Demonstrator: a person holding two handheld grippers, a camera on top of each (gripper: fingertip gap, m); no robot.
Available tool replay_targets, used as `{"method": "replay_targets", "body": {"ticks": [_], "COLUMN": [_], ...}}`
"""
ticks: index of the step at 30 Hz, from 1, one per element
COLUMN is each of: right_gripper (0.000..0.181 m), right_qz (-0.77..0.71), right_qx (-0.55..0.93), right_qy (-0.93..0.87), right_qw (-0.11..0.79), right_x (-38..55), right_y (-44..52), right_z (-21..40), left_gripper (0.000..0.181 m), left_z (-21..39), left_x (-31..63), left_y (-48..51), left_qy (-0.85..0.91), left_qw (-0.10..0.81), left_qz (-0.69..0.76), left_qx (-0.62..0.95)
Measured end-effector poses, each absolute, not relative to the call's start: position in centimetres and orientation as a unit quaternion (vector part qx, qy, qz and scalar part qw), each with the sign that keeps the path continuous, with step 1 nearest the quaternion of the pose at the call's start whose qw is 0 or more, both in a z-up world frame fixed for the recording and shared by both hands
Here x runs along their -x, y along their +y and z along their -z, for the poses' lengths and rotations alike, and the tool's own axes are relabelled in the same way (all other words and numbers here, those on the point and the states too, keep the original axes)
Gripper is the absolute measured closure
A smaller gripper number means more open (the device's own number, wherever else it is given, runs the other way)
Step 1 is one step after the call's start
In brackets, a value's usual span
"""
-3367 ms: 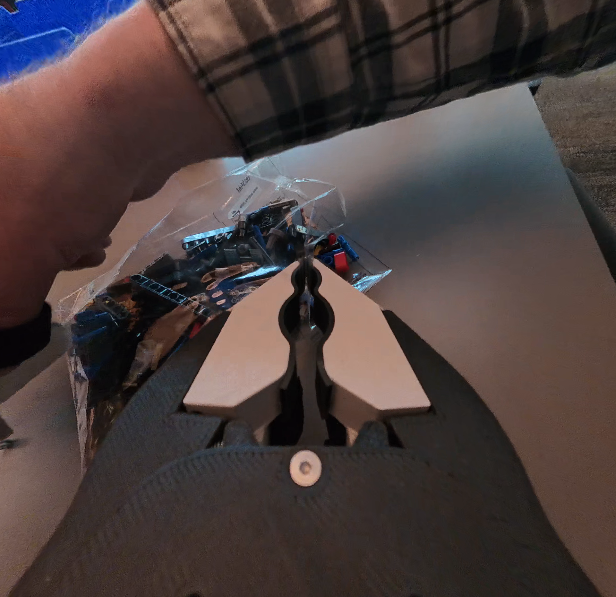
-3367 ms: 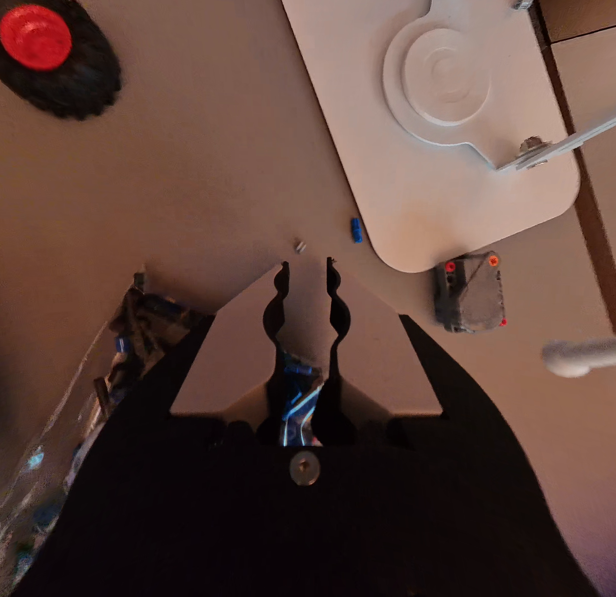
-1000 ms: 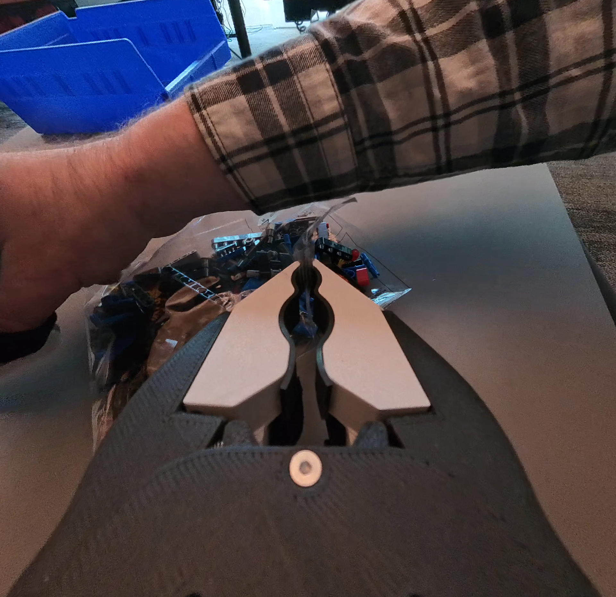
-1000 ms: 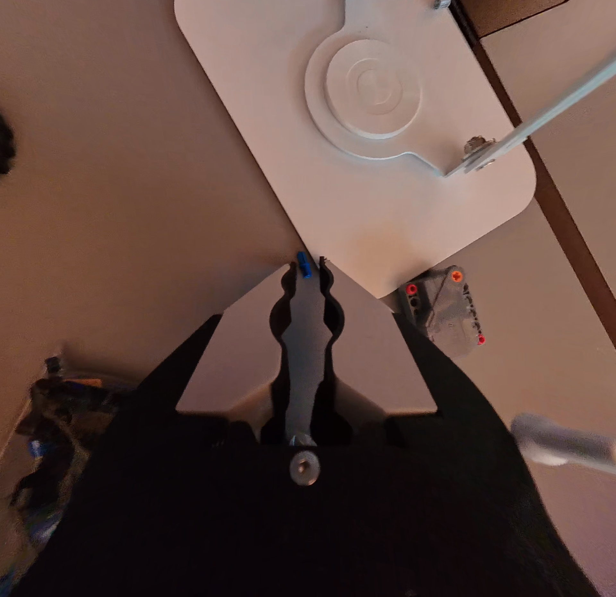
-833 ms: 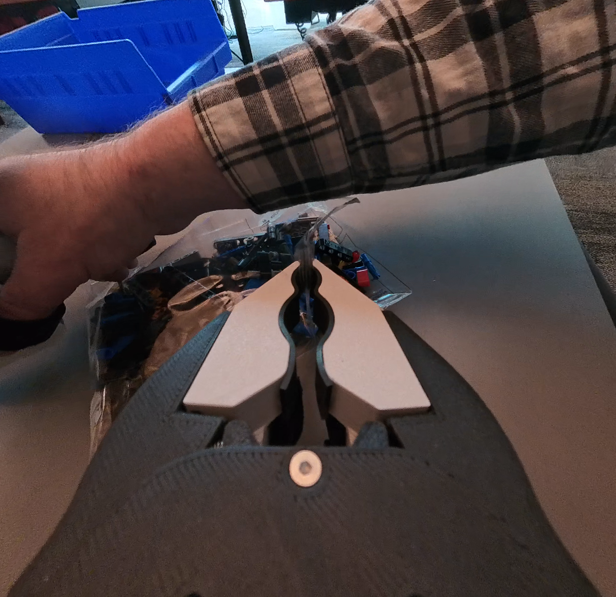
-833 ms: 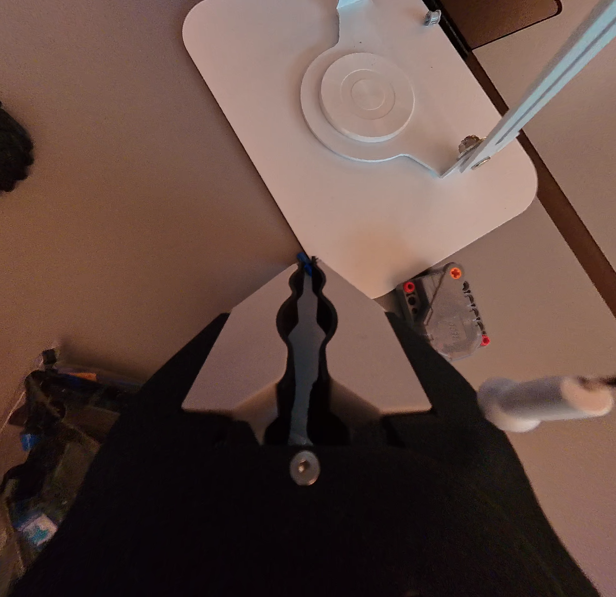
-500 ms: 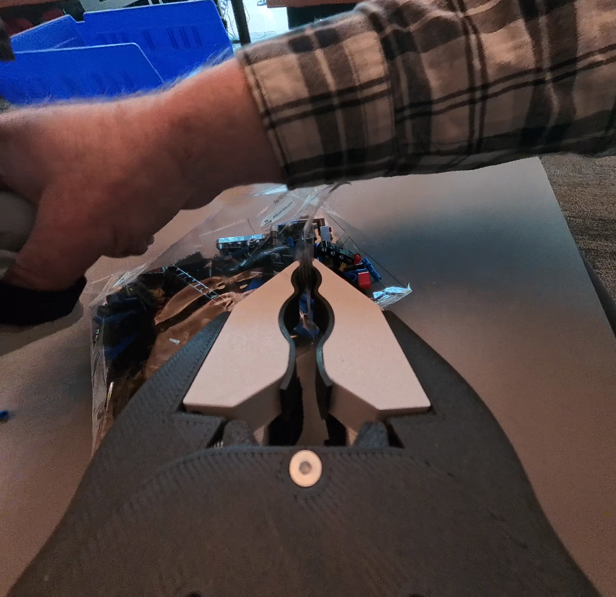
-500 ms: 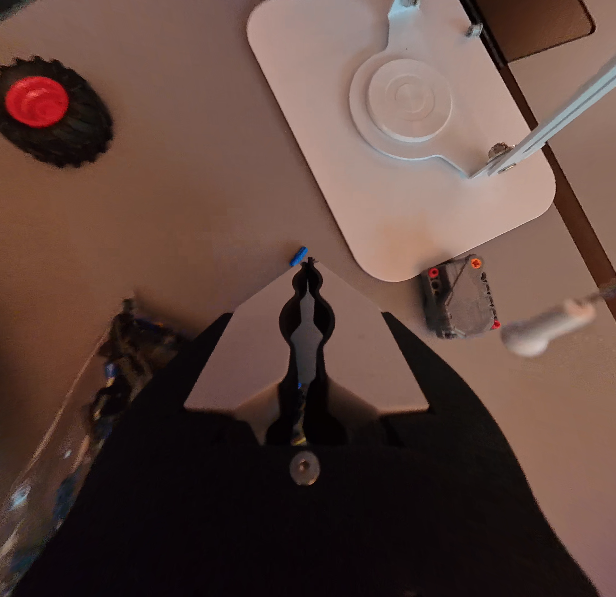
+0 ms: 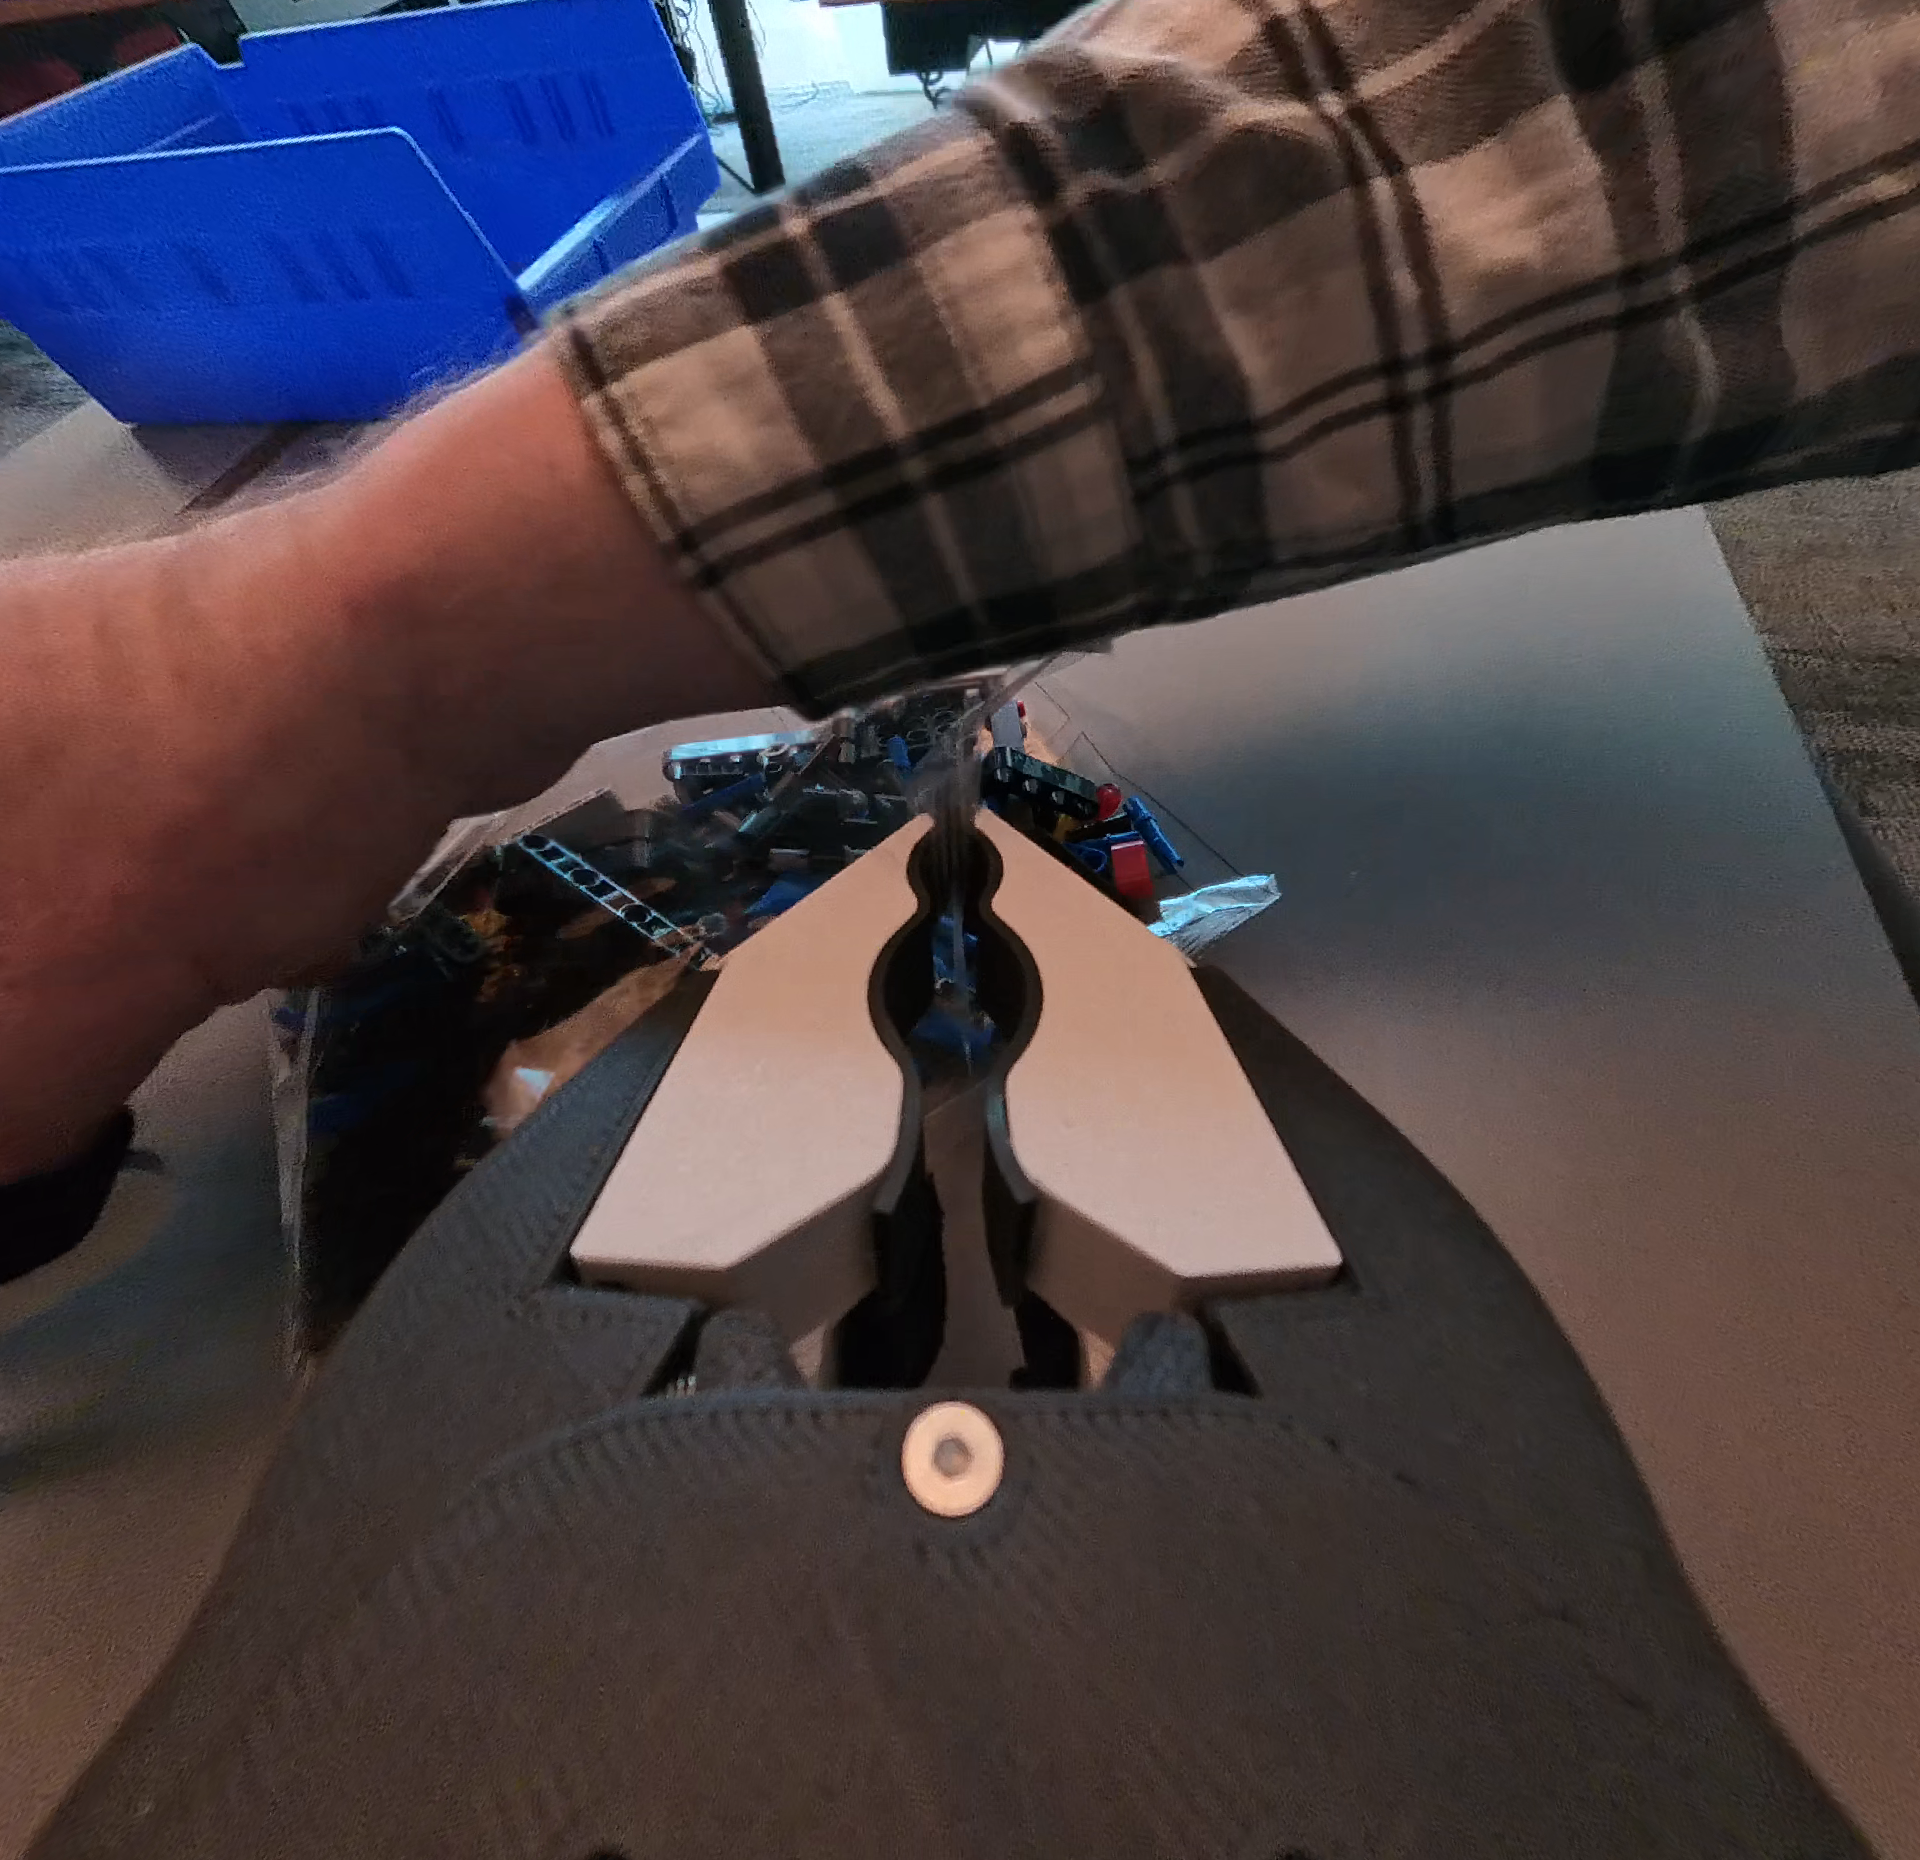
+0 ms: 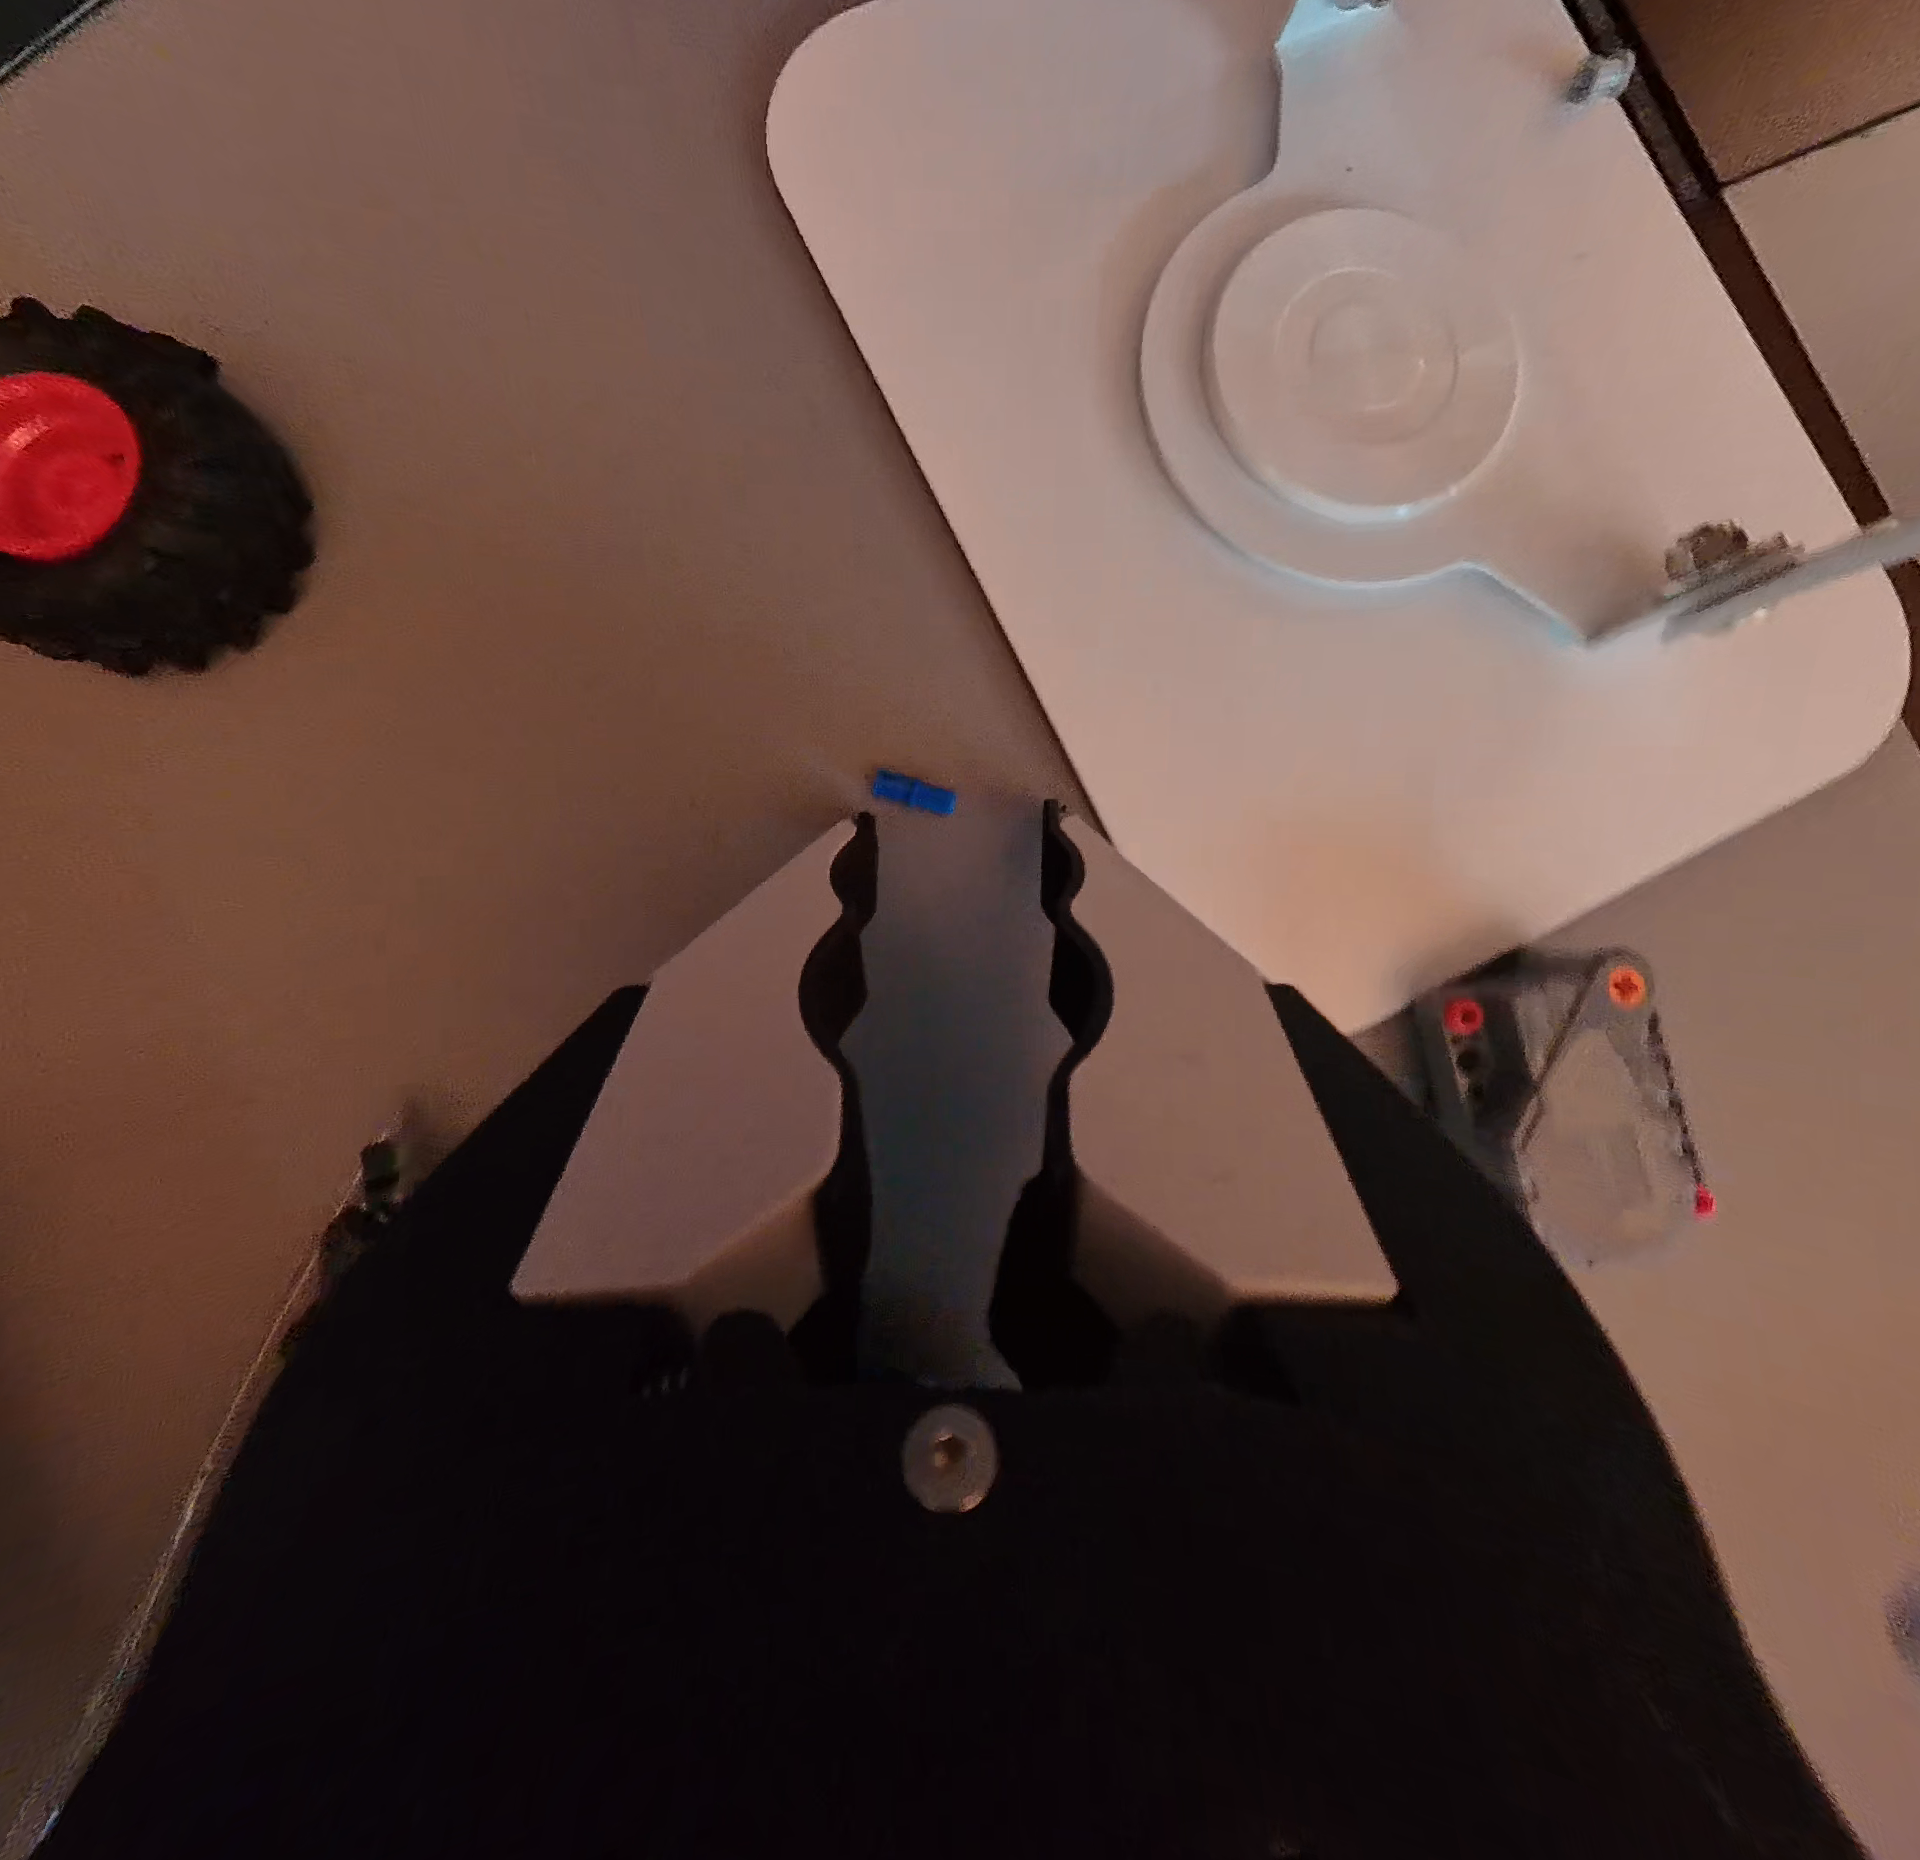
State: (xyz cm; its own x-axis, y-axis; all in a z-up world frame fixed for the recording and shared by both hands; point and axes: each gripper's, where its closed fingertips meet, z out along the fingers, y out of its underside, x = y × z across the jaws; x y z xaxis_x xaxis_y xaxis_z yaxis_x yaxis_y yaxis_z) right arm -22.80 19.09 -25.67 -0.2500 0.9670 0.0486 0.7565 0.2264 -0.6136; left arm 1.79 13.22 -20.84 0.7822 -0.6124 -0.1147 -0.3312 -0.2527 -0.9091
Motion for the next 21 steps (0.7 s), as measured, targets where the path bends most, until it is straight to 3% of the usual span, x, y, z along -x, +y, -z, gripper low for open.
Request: {"method": "replay_targets", "body": {"ticks": [7, 15, 21], "right_gripper": [0.177, 0.178, 0.178], "right_qz": [-0.269, -0.259, -0.302], "right_qx": [0.531, 0.524, 0.500], "right_qy": [-0.778, -0.787, -0.774], "right_qw": [0.201, 0.197, 0.244], "right_x": [24.0, 22.9, 15.2], "right_y": [18.0, 17.1, 14.8], "right_z": [25.8, 25.0, 17.4], "left_gripper": [0.181, 0.181, 0.181], "left_z": [21.0, 20.8, 20.5], "left_x": [-1.9, -1.8, -1.2], "left_y": [13.2, 13.2, 13.4], "left_qy": [0.308, 0.303, 0.288], "left_qw": [0.528, 0.533, 0.540], "left_qz": [0.128, 0.130, 0.130], "left_qx": [0.781, 0.779, 0.780]}}
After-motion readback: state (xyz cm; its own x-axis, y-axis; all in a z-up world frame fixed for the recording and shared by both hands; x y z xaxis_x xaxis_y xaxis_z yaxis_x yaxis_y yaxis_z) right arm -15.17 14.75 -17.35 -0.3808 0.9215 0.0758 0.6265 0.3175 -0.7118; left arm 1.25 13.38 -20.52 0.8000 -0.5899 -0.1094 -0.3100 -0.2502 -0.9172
